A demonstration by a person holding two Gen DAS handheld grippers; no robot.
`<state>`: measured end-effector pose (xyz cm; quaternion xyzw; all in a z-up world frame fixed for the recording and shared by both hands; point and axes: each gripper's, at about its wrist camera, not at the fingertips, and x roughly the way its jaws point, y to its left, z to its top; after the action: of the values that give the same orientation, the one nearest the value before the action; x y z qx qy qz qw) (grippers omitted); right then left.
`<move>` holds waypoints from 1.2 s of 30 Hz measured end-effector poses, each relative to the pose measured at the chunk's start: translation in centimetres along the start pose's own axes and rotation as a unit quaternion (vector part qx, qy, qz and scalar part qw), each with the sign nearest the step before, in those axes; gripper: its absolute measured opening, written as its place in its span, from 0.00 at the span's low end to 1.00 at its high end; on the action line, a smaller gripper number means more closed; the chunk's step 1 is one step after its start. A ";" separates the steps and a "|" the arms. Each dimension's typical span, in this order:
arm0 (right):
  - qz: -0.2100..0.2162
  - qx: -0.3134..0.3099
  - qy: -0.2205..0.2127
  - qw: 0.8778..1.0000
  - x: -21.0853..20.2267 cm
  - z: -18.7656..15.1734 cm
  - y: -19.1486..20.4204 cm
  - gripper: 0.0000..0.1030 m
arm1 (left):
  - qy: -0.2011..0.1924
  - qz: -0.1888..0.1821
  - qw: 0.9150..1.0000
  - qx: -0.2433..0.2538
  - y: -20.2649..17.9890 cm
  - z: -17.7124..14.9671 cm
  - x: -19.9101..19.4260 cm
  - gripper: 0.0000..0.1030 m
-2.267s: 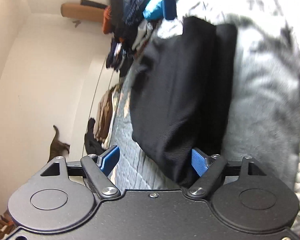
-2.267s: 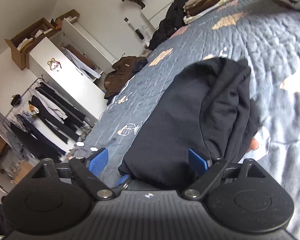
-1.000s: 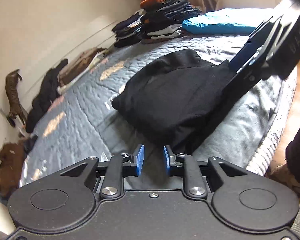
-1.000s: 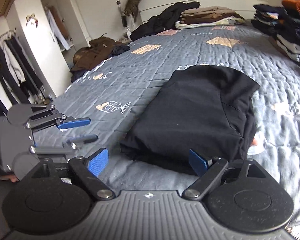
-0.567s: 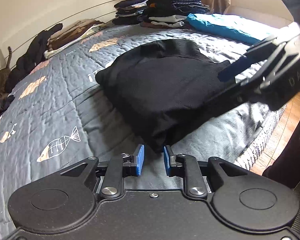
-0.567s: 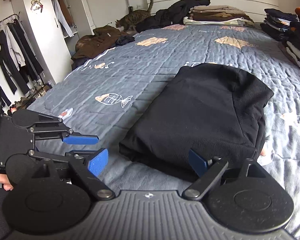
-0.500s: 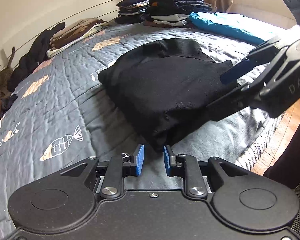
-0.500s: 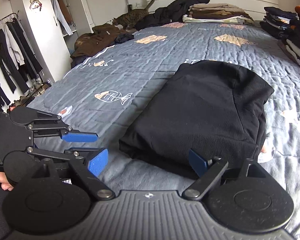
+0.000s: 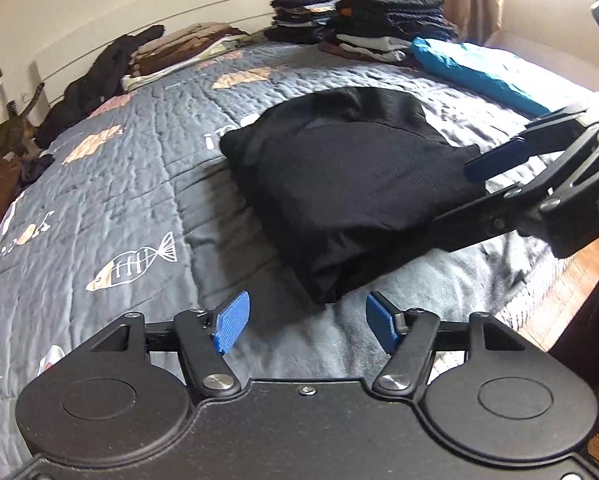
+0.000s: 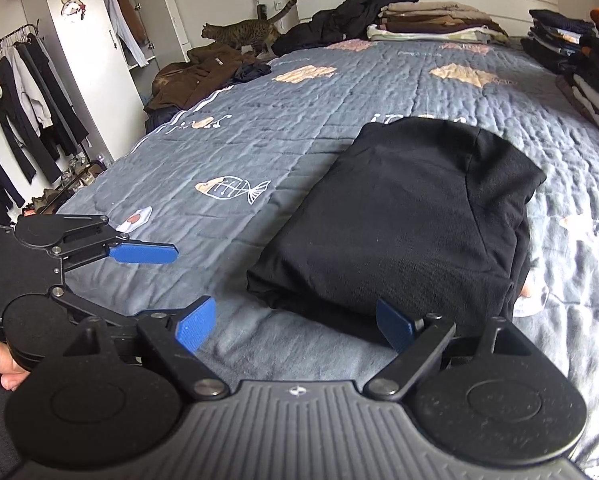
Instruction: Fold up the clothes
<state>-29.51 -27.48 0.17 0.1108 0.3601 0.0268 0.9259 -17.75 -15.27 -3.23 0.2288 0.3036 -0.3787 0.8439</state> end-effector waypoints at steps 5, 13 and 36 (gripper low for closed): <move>-0.018 0.019 -0.025 0.999 -0.3 0.1 0.2 0.84 | 0.002 0.015 1.000 -0.026 1.1 -1.0 0.0 0.66; -0.039 0.011 -0.033 0.999 0.5 -0.6 0.3 0.84 | 0.004 0.029 0.999 -0.041 1.3 -1.6 0.6 0.66; 0.005 -0.084 0.017 0.996 -4.4 -1.9 0.0 0.84 | -0.075 0.152 0.950 0.262 -7.4 -1.8 4.7 0.66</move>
<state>-34.00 -27.75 1.71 0.0337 0.3719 0.0640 0.9254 -21.58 -21.02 -8.90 0.4560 0.0910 -0.3282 0.8222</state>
